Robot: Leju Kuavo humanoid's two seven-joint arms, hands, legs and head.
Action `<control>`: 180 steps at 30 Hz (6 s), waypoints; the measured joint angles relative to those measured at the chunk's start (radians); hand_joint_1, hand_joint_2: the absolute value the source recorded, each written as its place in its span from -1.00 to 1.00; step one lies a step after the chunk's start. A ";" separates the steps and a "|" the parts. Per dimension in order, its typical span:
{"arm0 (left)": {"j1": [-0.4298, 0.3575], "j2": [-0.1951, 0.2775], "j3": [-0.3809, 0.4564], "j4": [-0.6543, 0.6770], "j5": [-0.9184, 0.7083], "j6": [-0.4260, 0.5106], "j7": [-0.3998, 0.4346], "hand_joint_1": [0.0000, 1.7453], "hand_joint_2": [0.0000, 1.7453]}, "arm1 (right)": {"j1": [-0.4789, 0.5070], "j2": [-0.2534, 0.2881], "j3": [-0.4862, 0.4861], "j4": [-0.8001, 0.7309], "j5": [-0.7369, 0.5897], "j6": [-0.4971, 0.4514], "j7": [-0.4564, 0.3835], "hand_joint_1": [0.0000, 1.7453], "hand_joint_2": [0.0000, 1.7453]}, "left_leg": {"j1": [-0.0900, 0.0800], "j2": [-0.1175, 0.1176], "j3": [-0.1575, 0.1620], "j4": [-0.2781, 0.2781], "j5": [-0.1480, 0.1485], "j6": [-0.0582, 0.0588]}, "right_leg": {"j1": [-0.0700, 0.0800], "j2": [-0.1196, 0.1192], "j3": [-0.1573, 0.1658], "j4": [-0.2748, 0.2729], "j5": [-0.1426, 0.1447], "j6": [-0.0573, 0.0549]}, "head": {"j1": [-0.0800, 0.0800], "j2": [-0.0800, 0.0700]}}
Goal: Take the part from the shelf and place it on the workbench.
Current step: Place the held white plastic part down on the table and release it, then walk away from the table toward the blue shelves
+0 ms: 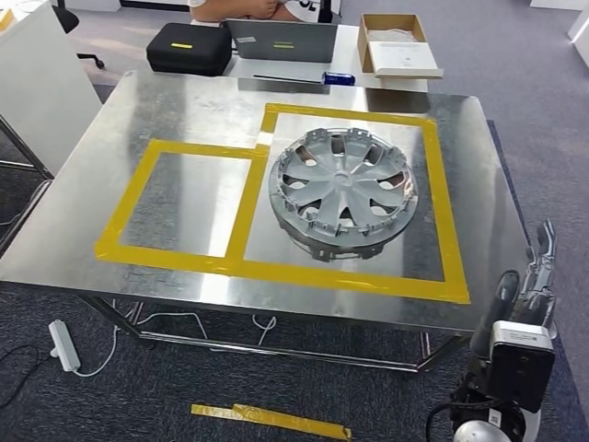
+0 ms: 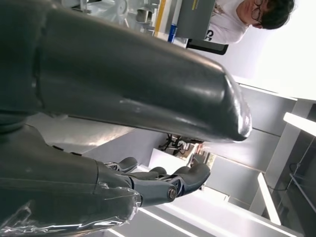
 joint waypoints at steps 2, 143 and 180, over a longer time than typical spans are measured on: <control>-0.001 -0.001 0.000 0.000 0.000 0.000 0.000 -1.00 -1.00 | -0.001 0.000 -0.001 -0.003 -0.001 0.000 -0.001 -1.00 -1.00 | -0.002 -0.001 -0.015 0.005 0.012 -0.008 | 0.001 0.000 0.110 -0.155 0.027 -0.006 | 0.000 0.000; 0.037 -0.061 0.167 -0.058 0.067 0.010 0.042 -1.00 -1.00 | 0.360 0.404 -0.669 0.665 0.053 0.295 0.455 -1.00 -1.00 | 0.003 -0.042 0.053 0.026 -0.050 -0.028 | 0.018 0.048 0.086 -0.213 0.073 -0.058 | -0.002 0.000; 0.035 -0.062 0.276 -0.091 0.015 -0.046 -0.005 -1.00 -1.00 | 0.289 0.404 -0.604 0.981 0.206 0.526 0.509 -1.00 -1.00 | 0.014 -0.001 0.044 0.019 -0.043 -0.011 | 0.002 0.020 -0.004 -0.044 -0.035 -0.014 | 0.014 0.000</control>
